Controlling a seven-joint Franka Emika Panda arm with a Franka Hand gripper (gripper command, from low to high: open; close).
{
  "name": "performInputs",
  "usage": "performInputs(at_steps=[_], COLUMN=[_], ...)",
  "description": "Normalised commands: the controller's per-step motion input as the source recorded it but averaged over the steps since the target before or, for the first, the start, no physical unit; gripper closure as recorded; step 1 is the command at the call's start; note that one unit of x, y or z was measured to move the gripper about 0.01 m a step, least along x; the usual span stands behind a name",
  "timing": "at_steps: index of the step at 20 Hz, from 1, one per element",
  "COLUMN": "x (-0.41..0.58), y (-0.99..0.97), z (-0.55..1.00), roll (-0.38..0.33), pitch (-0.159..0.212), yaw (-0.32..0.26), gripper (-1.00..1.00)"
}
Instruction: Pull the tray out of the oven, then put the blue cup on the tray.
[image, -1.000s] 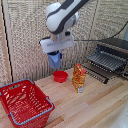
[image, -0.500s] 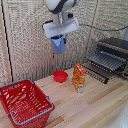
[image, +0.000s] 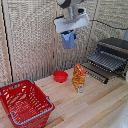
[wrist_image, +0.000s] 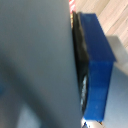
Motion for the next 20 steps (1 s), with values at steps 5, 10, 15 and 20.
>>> performInputs(at_steps=[5, 10, 15, 20], x=[0.001, 0.0, 0.0, 0.0], y=[-0.94, -1.0, -1.0, -1.0], z=[0.02, 0.1, 0.17, 0.1], roll=[0.0, 0.001, 0.002, 0.003], pitch=[-0.002, 0.0, 0.0, 0.0], yaw=[-0.094, -0.042, -0.025, -0.019], gripper=[1.0, 1.0, 1.0, 1.0])
